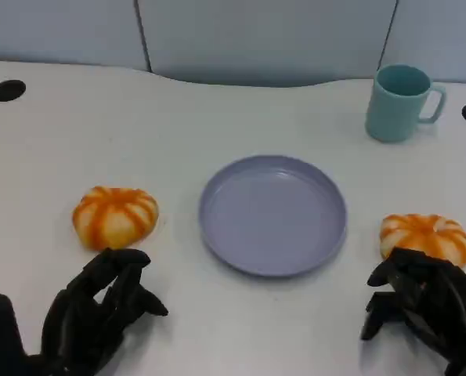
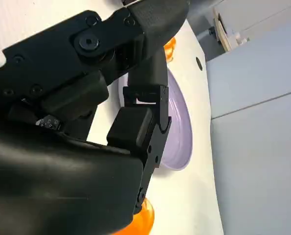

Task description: Grasp the bread from the table and place it into the plate.

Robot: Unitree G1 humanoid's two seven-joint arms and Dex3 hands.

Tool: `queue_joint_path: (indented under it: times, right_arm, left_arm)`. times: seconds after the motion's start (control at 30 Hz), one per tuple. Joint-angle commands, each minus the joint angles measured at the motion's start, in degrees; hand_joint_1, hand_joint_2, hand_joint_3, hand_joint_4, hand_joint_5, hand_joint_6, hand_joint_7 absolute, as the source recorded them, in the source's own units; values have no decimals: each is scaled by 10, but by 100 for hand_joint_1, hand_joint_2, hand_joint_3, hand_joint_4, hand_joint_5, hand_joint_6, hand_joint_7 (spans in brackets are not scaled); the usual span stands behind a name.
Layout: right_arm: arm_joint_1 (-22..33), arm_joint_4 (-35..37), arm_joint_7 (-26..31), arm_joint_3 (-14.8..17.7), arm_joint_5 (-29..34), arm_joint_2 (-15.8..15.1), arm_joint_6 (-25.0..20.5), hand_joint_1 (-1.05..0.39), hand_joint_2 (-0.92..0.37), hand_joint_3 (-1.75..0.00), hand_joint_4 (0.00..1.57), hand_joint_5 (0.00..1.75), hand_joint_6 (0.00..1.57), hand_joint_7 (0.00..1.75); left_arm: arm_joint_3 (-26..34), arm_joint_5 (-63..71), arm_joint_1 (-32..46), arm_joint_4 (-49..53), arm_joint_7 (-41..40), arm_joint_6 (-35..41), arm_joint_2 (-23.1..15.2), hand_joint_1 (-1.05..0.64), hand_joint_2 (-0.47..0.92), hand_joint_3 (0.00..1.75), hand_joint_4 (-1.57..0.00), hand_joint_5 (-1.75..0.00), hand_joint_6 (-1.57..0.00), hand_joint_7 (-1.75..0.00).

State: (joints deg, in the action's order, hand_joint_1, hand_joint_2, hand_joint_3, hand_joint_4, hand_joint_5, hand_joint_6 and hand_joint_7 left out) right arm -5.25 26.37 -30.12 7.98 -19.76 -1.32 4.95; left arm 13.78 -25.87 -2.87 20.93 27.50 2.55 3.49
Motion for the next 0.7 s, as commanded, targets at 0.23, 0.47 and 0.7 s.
queue_joint_path:
  times: [0.23, 0.47, 0.7]
  right_arm:
    - [1, -2, 2, 3, 0, -5, 1, -95, -82, 0, 140, 91, 123, 82]
    - [5, -8, 6, -1, 4, -4, 3, -95, -82, 0, 140, 90, 123, 82]
    - [6, -11, 9, 1, -1, 0, -2, -95, -80, 0, 140, 90, 123, 81]
  left_arm:
    - [1, 7, 3, -9, -13, -13, -10, -46, 92, 35, -61, -170, -52, -128]
    - [-13, 71, 6, 14, -11, -177, -4, -43, 92, 35, -58, -151, -61, -79]
    - [-35, 205, 8, 16, -91, -376, -24, -41, 92, 25, -50, -121, -55, -38]
